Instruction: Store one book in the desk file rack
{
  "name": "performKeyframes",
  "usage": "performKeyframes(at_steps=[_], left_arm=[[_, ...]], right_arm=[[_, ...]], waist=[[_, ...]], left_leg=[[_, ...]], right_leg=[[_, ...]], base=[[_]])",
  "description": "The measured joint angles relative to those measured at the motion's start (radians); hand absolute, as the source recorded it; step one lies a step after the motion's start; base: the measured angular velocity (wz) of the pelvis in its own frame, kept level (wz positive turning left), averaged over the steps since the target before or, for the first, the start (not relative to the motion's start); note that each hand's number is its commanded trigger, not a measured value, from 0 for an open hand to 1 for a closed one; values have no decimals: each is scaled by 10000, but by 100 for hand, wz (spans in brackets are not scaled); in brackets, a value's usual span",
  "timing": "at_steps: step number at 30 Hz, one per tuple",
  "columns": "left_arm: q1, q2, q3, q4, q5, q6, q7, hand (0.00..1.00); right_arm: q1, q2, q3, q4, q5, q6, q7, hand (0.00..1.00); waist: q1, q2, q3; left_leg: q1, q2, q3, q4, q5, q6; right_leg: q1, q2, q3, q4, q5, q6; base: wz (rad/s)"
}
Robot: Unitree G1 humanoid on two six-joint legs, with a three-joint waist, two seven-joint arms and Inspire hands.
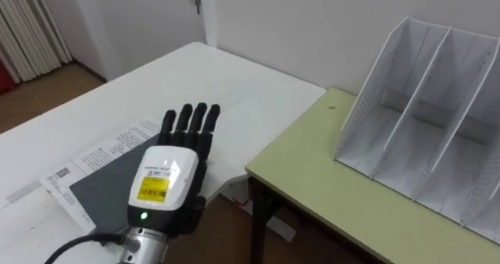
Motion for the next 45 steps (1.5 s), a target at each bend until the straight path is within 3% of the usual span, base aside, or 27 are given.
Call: performKeyframes(at_steps=[3, 11, 20, 32, 45], left_arm=[[219, -1, 116, 2, -5, 221, 15, 0], [556, -25, 116, 8, -3, 355, 62, 0], [980, -45, 116, 868, -20, 499, 129, 0], [1051, -138, 116, 900, -214, 705, 52, 0], [1075, -139, 176, 1501, -584, 673, 55, 0]], right_arm=[[1, -57, 0, 37, 2, 42, -7, 0], [1, -127, 12, 10, 233, 223, -2, 0], [2, -246, 16, -20, 351, 257, -84, 0], [75, -278, 14, -106, 348, 349, -76, 0], [143, -369, -11, -318, 304, 346, -135, 0]], waist=[[-8, 24, 39], [193, 2, 42], [500, -62, 82], [493, -14, 46], [473, 70, 4]], left_leg=[[-11, -9, -62, 61, 1, -2], [9, -16, -90, 70, 21, -21], [-156, -37, -93, 67, 22, -21], [-150, -29, -116, 44, 26, -28], [-142, -44, -84, 44, 37, -49]], right_leg=[[74, -1, -44, -11, 1, -1], [139, -74, -144, -132, 6, -10], [96, -64, -286, -182, 5, -3], [138, 0, -276, -288, 21, -9], [137, 14, -229, -276, 30, -23]], base=[[7], [2], [5], [2], [0]])
